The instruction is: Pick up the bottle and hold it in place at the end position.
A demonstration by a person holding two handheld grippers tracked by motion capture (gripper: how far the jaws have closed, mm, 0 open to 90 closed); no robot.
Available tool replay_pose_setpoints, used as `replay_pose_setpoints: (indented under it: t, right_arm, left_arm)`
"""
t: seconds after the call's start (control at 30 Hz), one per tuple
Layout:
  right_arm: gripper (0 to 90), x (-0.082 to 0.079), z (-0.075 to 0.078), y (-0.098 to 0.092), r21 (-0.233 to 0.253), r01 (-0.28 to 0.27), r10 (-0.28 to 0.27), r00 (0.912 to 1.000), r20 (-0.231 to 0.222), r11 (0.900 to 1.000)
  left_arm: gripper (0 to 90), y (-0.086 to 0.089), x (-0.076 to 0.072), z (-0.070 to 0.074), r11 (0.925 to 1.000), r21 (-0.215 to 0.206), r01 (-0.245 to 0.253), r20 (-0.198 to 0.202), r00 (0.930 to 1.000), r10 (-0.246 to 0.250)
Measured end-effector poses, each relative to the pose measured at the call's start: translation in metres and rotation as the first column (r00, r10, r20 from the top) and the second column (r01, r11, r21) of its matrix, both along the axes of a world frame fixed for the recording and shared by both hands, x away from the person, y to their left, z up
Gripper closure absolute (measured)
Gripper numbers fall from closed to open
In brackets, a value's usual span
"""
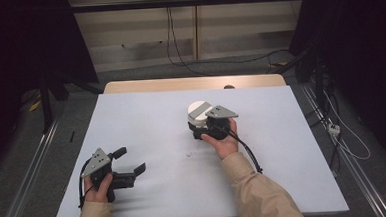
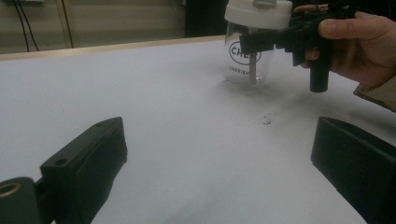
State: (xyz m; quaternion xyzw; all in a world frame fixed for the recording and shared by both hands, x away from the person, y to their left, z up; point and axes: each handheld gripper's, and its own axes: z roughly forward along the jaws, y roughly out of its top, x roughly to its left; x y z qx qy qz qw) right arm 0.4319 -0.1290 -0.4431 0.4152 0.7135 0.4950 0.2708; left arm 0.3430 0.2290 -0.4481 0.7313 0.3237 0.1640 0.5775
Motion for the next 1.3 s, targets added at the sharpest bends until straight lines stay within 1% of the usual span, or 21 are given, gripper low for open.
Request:
replay_pose_setpoints:
  t: [0.33,0.4,0.43,0.63,0.7,0.8,1.3]
  right_arm:
    - [18.6,0.0033,-0.0005,0.0045,-0.008,-0.005,0.005,1.0000,-0.001,1.000]
    - [18.6,0.0038,-0.0015,0.0048,-0.009,-0.007,0.007,1.0000,-0.001,1.000]
    - [18.6,0.0039,-0.0019,0.0048,-0.009,-0.007,0.007,1.0000,-0.002,1.000]
    - [18.6,0.0051,-0.0039,0.0055,-0.005,-0.011,0.011,0.9999,-0.003,1.000]
    - [18.6,0.0051,-0.0047,0.0060,-0.009,-0.013,0.013,0.9999,-0.005,1.000]
    - [18.6,0.0050,-0.0058,0.0069,-0.011,-0.015,0.015,0.9999,-0.007,1.000]
    - [18.6,0.0045,-0.0072,0.0088,-0.014,-0.034,0.034,0.9994,-0.006,0.999]
  left_arm:
    - [3.3,0.0001,0.0003,-0.0001,1.0000,0.000,0.002,0.001,1.0000,-0.002]
    - [3.3,-0.0003,0.0001,-0.0004,1.0000,-0.003,-0.001,-0.006,1.0000,0.001]
    - [3.3,-0.0001,0.0002,-0.0004,1.0000,0.004,0.004,-0.007,1.0000,-0.004]
    - [3.3,-0.0005,0.0003,-0.0005,1.0000,-0.002,0.001,-0.006,1.0000,-0.001]
    - [3.3,0.0001,0.0006,-0.0004,1.0000,0.006,0.005,-0.005,1.0000,-0.004]
    - [3.3,-0.0004,0.0004,-0.0004,1.0000,-0.001,0.001,-0.005,1.0000,-0.001]
    - [3.3,-0.0006,0.0004,-0.0005,1.0000,-0.002,0.003,-0.006,1.0000,-0.003]
